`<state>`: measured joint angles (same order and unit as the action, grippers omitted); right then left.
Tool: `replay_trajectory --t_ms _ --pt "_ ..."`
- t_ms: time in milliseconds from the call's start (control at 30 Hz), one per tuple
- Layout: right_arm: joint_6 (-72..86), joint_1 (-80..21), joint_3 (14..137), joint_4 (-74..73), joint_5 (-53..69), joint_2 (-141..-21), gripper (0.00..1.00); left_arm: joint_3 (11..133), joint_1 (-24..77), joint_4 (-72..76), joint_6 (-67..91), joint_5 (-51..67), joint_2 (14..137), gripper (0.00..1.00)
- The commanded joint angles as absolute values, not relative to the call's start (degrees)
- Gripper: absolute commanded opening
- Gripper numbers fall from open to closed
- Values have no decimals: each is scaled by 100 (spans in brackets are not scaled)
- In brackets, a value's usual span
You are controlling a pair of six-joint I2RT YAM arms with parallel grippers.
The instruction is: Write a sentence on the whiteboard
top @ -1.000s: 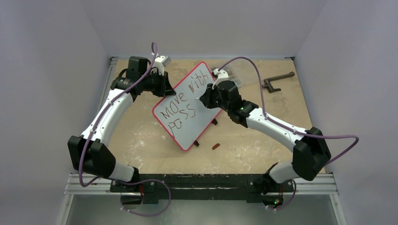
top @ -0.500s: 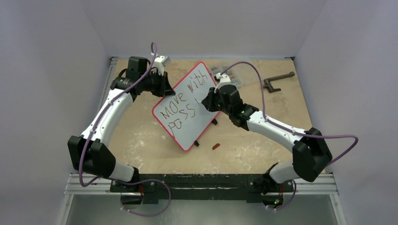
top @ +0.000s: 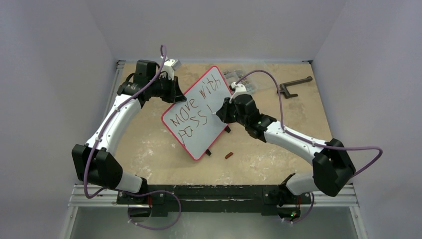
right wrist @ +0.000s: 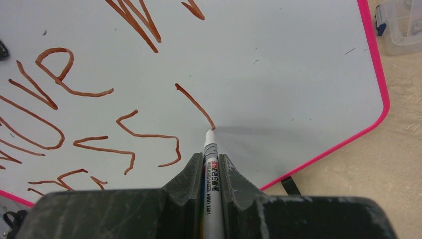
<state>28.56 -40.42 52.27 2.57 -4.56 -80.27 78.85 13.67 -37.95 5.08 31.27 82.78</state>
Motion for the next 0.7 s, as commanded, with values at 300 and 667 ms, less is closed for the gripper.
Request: replay_trajectory --t_ms 300,667 --pt "2922 -4049 6123 264 -140 -7839 0 7945 1397 -3854 167 2728 8123 0" --pt "2975 -4049 6615 208 -141 -8201 0 7945 1397 -3849 168 2718 8128 0"
